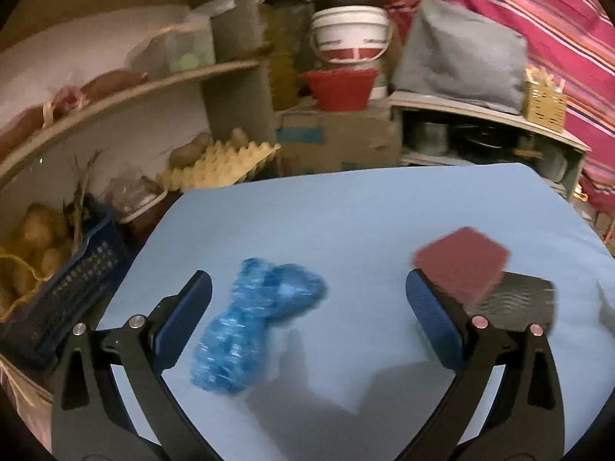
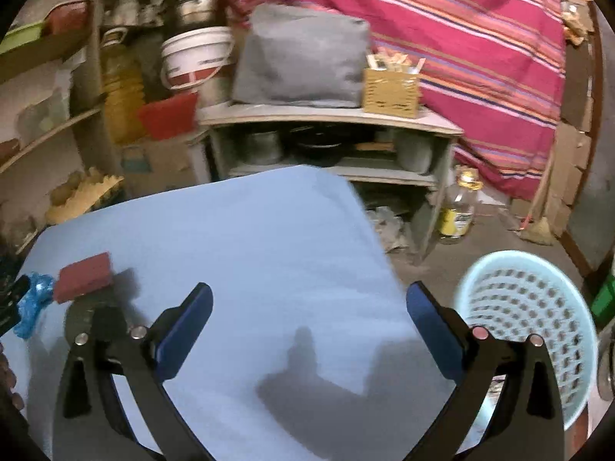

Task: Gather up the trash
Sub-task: 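Return to the table and grasp the blue plastic bag with the left tool, then grasp the black ribbed cup with the right tool while the left tool lifts the blue bag, then carry the blue bag and black cup over the basket with both tools, then open both tools to drop the blue bag and black cup into the basket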

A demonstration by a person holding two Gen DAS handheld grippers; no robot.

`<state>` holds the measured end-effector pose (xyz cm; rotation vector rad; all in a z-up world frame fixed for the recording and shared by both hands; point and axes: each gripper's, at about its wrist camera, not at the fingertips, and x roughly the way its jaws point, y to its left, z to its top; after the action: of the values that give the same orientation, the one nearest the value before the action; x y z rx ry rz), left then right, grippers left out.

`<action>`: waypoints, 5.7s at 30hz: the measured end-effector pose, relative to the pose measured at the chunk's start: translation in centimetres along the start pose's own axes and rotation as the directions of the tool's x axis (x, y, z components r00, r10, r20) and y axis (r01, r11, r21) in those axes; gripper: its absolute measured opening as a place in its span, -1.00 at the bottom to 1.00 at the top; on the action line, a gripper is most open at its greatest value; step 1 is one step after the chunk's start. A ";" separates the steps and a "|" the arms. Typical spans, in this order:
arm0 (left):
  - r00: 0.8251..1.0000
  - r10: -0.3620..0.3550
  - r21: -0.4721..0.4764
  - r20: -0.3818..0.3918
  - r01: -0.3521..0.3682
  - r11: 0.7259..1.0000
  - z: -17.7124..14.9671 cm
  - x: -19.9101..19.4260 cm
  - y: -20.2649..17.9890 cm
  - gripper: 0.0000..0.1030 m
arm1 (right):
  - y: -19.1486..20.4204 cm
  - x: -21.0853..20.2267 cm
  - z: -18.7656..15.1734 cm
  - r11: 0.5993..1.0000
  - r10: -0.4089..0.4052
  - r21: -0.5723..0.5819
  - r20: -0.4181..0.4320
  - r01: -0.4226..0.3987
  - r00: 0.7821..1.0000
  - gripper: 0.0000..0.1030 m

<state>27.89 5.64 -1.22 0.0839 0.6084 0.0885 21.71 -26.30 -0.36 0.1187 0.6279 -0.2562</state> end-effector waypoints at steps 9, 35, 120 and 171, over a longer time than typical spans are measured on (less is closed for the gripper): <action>0.992 0.008 -0.007 -0.125 -0.009 1.000 -0.2 4.9 2.7 0.89 | 5.5 2.5 -0.9 0.997 0.076 -0.010 -0.067 -0.076 0.995 0.91; 0.990 -0.026 -0.010 -0.138 0.024 1.000 -1.7 2.9 5.1 -0.23 | 17.0 0.7 -4.4 0.959 0.228 -0.147 -0.118 -0.244 0.966 0.91; 0.874 -0.484 0.231 0.037 0.464 0.855 0.3 -14.3 -35.8 -0.23 | -25.3 -5.8 0.0 0.982 -0.105 0.163 0.082 0.091 0.991 0.44; 0.897 -0.441 0.269 0.009 0.423 0.865 0.7 -13.7 -36.3 0.89 | -27.8 -1.6 -1.8 0.942 -0.136 0.297 -0.089 0.156 0.987 0.72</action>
<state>19.19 -31.96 3.32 0.2030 0.5536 -0.4332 11.87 -52.36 -1.74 0.3795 0.6620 -0.4942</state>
